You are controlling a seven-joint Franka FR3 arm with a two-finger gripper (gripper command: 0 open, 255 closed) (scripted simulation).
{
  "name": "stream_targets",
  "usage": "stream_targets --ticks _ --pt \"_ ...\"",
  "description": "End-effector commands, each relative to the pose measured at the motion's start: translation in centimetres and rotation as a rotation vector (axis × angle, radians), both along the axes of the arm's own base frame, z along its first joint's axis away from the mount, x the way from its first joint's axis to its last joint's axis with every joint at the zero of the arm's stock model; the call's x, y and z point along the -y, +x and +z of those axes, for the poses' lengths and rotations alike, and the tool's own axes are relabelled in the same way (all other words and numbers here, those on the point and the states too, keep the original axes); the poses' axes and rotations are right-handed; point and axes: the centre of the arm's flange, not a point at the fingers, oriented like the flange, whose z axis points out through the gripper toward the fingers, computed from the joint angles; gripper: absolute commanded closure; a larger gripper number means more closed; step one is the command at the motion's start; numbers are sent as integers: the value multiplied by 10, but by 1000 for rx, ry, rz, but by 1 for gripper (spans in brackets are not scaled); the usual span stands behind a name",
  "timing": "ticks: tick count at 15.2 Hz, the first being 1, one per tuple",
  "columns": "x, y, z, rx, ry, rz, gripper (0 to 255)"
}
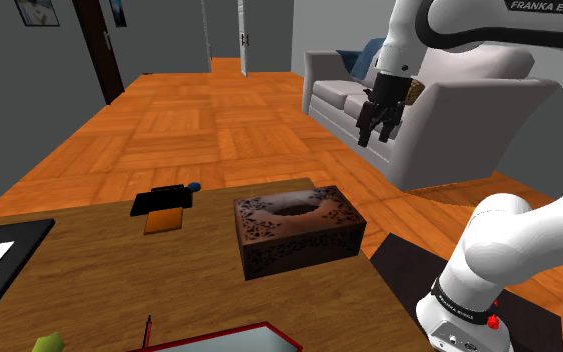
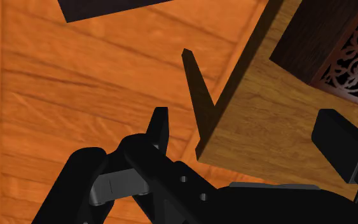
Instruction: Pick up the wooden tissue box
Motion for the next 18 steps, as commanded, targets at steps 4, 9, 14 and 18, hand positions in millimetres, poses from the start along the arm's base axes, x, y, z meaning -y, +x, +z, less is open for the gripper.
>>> stream_targets --ticks 4,9,14,18 --pt "-33 27 -7 -1 -24 146 0" --pt "-94 61 -22 -3 -63 388 0" --pt "-161 80 -38 -5 -103 631 0" --pt "-217 83 -54 -7 -134 825 0"
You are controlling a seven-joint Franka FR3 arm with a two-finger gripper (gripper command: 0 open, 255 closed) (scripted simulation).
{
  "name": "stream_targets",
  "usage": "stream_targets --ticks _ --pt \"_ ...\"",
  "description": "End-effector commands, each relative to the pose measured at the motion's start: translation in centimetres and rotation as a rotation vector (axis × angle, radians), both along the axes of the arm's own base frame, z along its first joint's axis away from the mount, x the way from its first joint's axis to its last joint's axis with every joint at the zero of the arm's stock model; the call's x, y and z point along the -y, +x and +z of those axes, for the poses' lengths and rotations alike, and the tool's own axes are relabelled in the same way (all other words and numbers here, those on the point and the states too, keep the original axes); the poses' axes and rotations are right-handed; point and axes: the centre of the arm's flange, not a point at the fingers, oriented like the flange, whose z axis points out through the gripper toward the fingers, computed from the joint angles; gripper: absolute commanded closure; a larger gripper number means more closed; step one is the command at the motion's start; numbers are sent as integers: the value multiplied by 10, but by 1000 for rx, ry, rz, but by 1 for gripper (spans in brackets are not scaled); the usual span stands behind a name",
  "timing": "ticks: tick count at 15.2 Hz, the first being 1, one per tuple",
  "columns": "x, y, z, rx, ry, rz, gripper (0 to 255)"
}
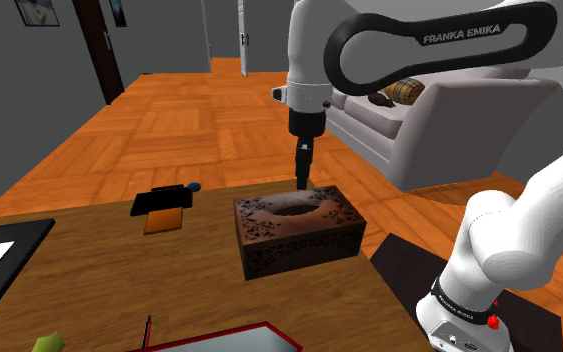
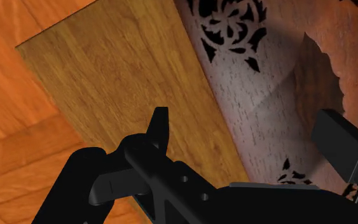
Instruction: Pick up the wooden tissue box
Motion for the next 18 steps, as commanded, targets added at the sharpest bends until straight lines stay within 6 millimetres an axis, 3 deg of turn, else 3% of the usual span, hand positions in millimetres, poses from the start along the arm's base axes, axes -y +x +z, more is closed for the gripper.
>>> stream_targets --ticks 1,2,11,12,18 --pt "-27 -1 -5 -1 -16 100 0" --pt "-37 -2 -9 -1 -22 137 0" --pt "-37 -2 -49 -1 -22 137 0" --pt "-37 -3 -48 -1 -22 137 255" --pt "-37 -3 -48 -1 -22 137 255"
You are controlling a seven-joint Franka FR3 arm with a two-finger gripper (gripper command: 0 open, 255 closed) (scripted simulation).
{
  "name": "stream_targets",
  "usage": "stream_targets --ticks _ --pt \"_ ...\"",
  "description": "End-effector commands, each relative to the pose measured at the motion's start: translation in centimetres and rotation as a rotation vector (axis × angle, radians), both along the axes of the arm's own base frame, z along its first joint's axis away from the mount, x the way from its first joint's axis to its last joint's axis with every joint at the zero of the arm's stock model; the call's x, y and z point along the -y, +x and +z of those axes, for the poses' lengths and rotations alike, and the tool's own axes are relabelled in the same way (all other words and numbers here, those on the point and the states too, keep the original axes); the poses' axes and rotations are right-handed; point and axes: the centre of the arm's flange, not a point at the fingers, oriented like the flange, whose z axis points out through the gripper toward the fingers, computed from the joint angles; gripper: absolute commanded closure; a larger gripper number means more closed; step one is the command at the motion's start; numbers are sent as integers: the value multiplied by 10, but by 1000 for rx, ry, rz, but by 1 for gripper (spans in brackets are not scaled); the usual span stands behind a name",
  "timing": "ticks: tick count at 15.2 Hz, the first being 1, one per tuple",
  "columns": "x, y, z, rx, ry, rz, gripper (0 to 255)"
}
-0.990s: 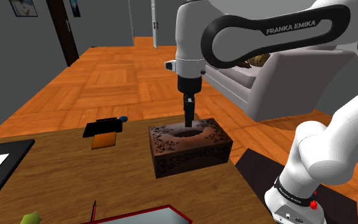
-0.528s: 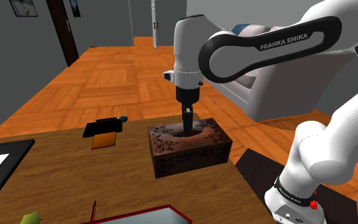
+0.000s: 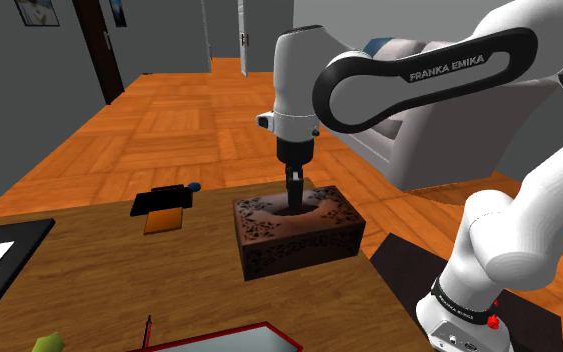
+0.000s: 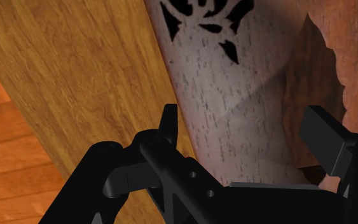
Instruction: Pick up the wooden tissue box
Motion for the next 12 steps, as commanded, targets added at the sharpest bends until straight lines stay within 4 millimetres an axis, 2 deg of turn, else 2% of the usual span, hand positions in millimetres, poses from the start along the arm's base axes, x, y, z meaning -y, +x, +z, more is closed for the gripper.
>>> stream_targets --ticks 1,3,12 --pt "2 1 -3 -5 -3 -2 255" --pt "1 1 -3 -5 -3 -2 255" --pt "1 1 44 -5 -3 -2 255"
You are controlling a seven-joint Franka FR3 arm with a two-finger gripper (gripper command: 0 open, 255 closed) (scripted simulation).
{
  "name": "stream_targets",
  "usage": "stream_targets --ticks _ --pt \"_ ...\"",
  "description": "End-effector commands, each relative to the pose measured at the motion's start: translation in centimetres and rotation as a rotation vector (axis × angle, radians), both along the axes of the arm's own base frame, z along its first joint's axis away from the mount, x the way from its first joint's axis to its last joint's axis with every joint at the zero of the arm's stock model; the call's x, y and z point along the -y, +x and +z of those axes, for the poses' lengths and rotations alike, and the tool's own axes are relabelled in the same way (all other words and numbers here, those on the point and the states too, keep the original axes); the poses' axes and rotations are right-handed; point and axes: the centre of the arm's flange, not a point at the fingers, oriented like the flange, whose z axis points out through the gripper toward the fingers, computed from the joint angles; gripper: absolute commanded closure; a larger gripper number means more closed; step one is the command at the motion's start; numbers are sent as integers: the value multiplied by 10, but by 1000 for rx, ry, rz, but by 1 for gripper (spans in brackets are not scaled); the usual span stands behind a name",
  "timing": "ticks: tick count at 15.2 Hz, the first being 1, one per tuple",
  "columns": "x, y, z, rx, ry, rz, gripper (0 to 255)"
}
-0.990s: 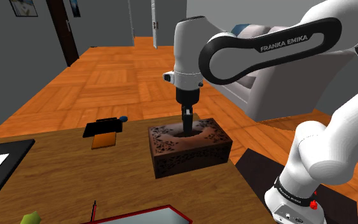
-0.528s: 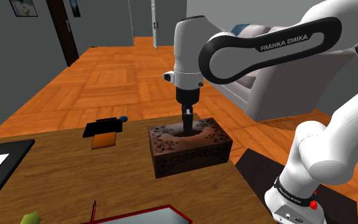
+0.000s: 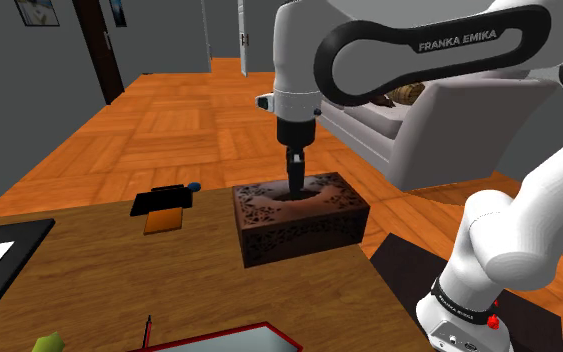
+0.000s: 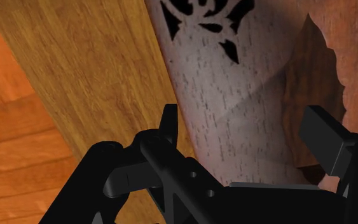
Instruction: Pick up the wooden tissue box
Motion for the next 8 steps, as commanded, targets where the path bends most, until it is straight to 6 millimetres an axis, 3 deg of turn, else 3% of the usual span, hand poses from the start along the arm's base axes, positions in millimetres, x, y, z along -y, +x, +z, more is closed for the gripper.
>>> stream_targets --ticks 1,6,8 --pt "0 0 11 0 0 0 255" --pt "0 0 38 0 0 0 255" --pt "0 0 39 0 0 0 255"
